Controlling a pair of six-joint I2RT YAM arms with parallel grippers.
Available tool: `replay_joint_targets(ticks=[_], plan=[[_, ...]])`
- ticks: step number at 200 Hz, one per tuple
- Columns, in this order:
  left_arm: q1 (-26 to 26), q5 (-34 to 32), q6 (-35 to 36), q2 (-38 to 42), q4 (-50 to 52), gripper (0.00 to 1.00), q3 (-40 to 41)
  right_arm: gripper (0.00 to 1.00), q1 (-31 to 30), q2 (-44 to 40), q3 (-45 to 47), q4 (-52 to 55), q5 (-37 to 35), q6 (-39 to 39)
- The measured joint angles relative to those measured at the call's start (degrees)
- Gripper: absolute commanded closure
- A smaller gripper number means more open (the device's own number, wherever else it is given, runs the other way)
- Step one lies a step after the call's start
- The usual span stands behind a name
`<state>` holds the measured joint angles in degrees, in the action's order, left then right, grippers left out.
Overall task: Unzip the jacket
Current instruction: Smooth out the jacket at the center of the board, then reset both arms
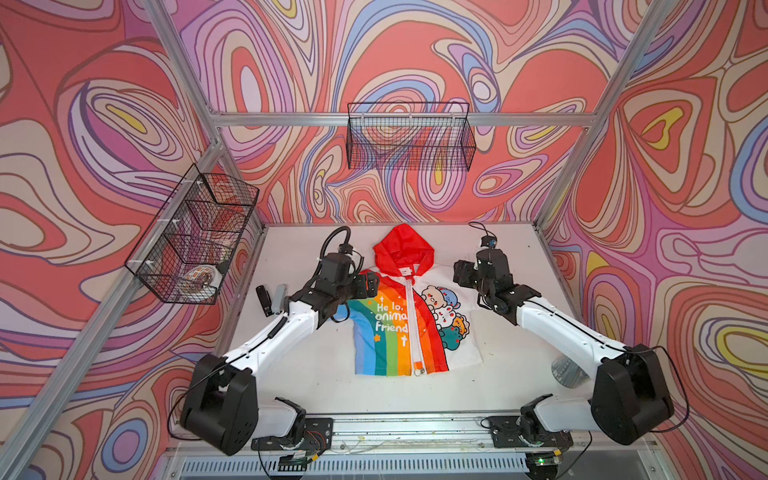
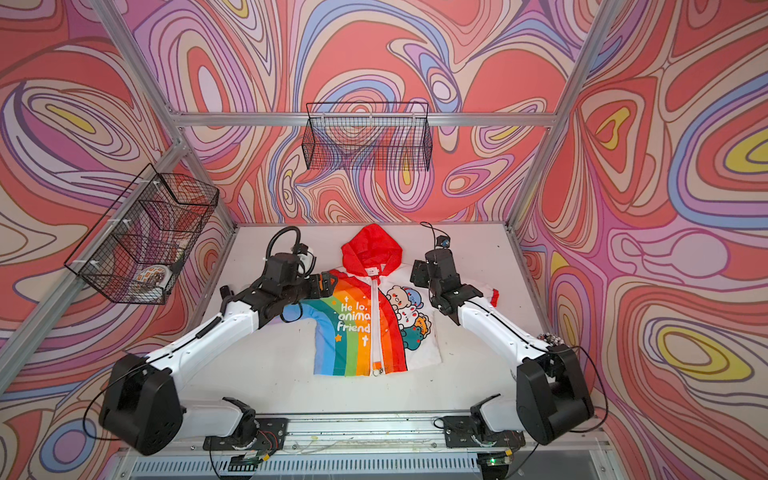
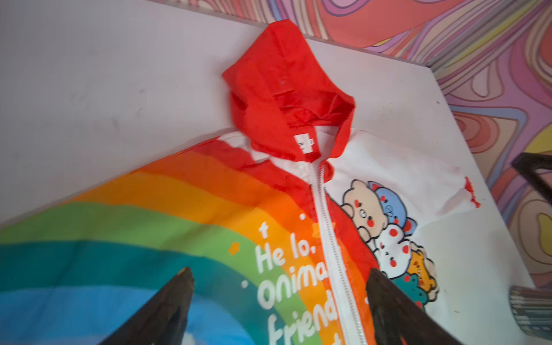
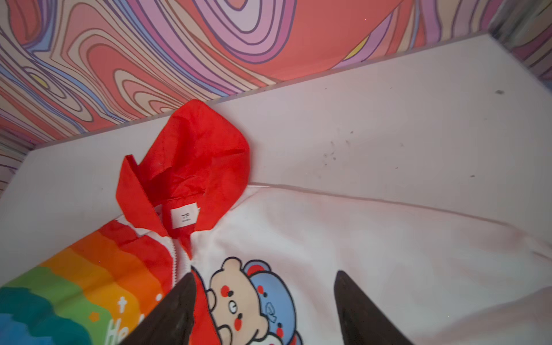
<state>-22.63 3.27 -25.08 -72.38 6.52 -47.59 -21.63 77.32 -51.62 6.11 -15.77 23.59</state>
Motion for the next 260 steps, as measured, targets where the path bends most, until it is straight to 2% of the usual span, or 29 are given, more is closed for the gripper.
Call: replay_joint_targets(ticks=[25, 33, 50, 64, 70, 79, 124, 185, 226, 260], plan=[[4.8, -6.4, 0.0, 10.2, -4.3, 0.04, 10.9, 0.08, 0.8, -1.9, 2.3, -1.4, -6.5, -0.1], [6.9, -7.9, 0.2, 12.2, -5.4, 0.0, 12.9, 0.08, 1.6, -1.9, 2.4, -1.7, -7.8, 0.0], [9.9, -12.7, 1.7, 15.1, -8.7, 0.0, 17.0, 0.08, 3.1, -1.9, 3.0, -3.4, -9.5, 0.0], [10.3, -16.7, 3.7, 17.8, -12.8, 0.0, 21.8, 0.11, 4.1, -2.2, 4.8, -6.5, -10.8, -0.4], [10.3, -18.5, 4.4, 19.1, -14.5, 0.0, 24.3, 0.03, 4.4, -2.3, 6.2, -8.4, -11.6, -0.7], [10.5, -20.3, 5.3, 20.7, -15.5, 0.0, 27.1, 0.02, 4.7, -2.5, 8.2, -11.1, -12.8, -1.7], [11.1, -23.5, 15.5, 22.7, -25.3, 0.0, 33.9, 0.02, 7.9, 1.8, 10.4, -16.5, -14.2, -6.1], [11.6, -23.8, 21.1, 12.6, -35.3, 0.0, 35.8, 0.01, 11.9, 10.4, 10.5, -22.8, -9.5, -13.2], [13.6, -18.0, 23.2, 2.3, -40.1, 0.0, 32.2, 0.02, 12.9, 15.2, 10.6, -28.5, -5.7, -19.1], [14.8, -12.8, 23.9, -4.7, -40.5, 0.0, 25.5, 0.02, 14.4, 15.8, 13.8, -35.6, -0.7, -23.4]])
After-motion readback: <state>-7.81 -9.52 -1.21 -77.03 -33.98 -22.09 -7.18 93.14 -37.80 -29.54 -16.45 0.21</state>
